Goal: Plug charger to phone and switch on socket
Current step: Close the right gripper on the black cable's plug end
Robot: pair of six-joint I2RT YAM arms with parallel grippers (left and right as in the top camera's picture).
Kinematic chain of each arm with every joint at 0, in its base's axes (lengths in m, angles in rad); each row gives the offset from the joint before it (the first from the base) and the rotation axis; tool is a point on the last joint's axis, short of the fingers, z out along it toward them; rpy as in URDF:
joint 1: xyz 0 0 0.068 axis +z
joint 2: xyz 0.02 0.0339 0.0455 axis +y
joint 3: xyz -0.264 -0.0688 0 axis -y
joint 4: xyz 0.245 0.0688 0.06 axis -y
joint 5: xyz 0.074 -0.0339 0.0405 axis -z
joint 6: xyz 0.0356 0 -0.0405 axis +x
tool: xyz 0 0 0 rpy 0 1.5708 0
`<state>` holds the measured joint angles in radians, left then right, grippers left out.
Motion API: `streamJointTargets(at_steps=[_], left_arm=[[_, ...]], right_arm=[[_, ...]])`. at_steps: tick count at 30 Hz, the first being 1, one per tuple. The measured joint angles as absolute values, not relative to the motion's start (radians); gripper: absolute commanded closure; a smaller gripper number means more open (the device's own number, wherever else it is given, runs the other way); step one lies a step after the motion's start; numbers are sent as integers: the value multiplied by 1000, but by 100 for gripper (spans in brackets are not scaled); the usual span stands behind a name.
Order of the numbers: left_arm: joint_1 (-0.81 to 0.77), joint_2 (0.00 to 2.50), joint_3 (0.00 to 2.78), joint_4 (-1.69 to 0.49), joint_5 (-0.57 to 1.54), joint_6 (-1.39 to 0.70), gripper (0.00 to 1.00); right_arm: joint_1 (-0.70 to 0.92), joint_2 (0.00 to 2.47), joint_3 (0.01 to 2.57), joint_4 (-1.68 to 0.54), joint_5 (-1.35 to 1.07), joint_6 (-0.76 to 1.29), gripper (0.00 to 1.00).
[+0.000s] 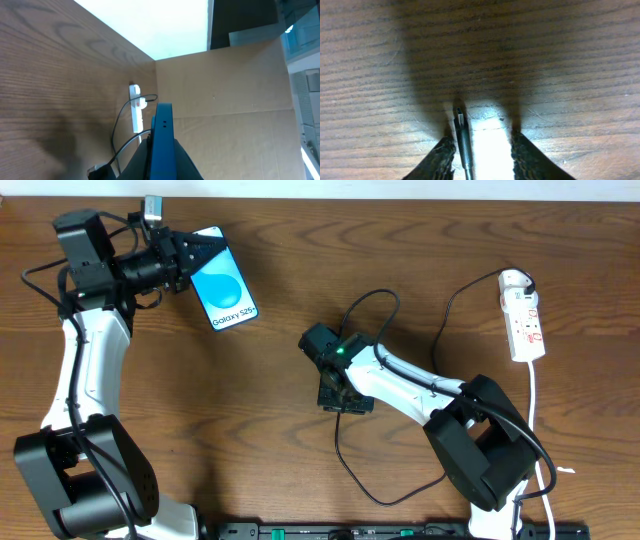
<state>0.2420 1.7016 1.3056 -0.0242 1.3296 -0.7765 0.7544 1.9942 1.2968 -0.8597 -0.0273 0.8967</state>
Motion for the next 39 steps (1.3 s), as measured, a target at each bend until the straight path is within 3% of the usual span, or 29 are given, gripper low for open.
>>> streamJointTargets(at_steps=[14, 39], left_arm=[[242, 1702, 1306, -24, 1330, -776, 93], [242, 1702, 1306, -24, 1330, -776, 92]], right_arm=[[754, 1994, 1297, -860, -29, 899, 81], [754, 1995, 1299, -871, -42, 899, 80]])
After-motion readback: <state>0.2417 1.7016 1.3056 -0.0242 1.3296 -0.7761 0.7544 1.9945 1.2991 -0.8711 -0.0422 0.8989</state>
